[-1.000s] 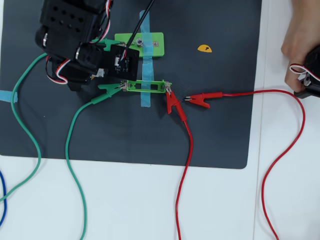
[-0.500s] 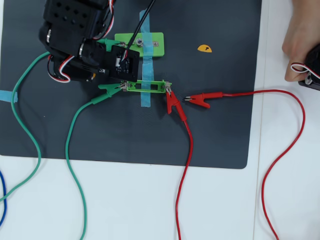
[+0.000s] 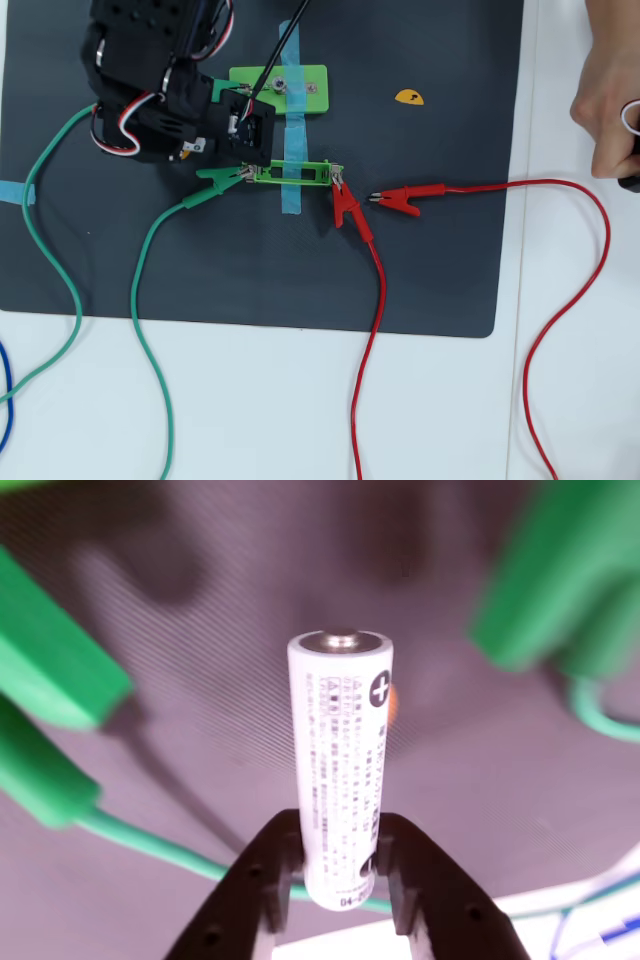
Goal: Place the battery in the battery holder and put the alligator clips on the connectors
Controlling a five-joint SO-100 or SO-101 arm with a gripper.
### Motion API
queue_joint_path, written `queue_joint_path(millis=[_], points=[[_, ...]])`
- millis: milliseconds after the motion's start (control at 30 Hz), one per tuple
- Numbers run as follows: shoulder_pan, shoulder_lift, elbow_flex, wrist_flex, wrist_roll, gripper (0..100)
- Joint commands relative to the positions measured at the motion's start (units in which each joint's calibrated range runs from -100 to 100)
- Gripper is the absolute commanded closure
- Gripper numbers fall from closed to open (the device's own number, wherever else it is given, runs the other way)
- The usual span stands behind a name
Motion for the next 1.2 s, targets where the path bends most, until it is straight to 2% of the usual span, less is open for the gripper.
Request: queue_joint_path(millis=[0, 233, 567, 867, 1167], points=[[0.4, -10.0, -1.1, -1.0, -1.7, 99], [-0.5, -18.5, -1.0, 3.7, -2.9, 99], [-17.7, -27.1, 1.6, 12.0, -7.2, 99], [-32.2, -27.8, 9.0, 9.0, -11.8, 99], [-36.7, -27.7, 15.6, -4.1, -13.5, 99]])
